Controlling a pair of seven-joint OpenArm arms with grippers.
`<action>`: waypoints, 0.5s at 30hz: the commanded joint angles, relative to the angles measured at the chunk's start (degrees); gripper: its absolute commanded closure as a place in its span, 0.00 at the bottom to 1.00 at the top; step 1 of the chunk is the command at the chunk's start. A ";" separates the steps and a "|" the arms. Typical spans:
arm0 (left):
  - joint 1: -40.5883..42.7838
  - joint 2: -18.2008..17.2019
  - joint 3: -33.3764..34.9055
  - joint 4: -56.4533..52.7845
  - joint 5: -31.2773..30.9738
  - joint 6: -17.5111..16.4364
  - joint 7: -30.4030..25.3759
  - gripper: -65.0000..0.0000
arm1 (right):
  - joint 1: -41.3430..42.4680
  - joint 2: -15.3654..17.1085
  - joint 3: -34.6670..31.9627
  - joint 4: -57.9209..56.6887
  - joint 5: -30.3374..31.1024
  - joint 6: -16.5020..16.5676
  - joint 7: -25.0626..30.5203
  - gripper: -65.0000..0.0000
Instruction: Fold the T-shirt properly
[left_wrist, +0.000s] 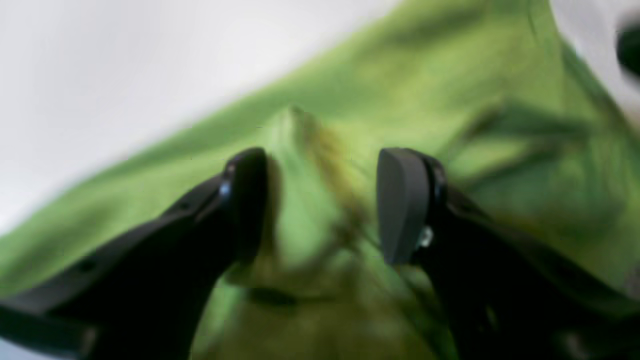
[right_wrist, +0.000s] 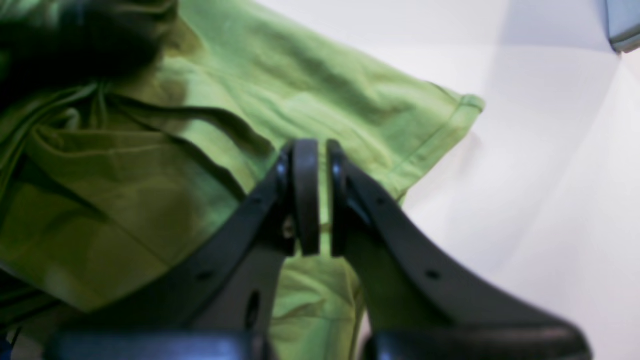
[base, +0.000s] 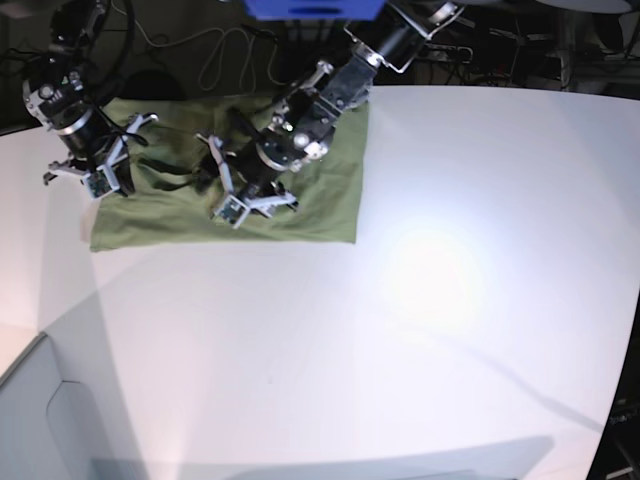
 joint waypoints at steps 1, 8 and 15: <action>-1.68 1.01 0.42 0.62 -0.33 -0.27 -1.49 0.49 | 0.18 0.70 0.35 0.83 0.85 1.06 1.29 1.00; -2.03 1.01 0.51 0.80 -0.42 -0.27 -1.58 0.77 | -0.08 0.70 0.43 0.83 0.85 1.06 1.29 1.00; -2.03 1.01 0.42 1.42 -0.16 -0.27 -1.58 1.00 | -0.17 0.78 0.43 0.83 0.85 1.06 1.29 1.00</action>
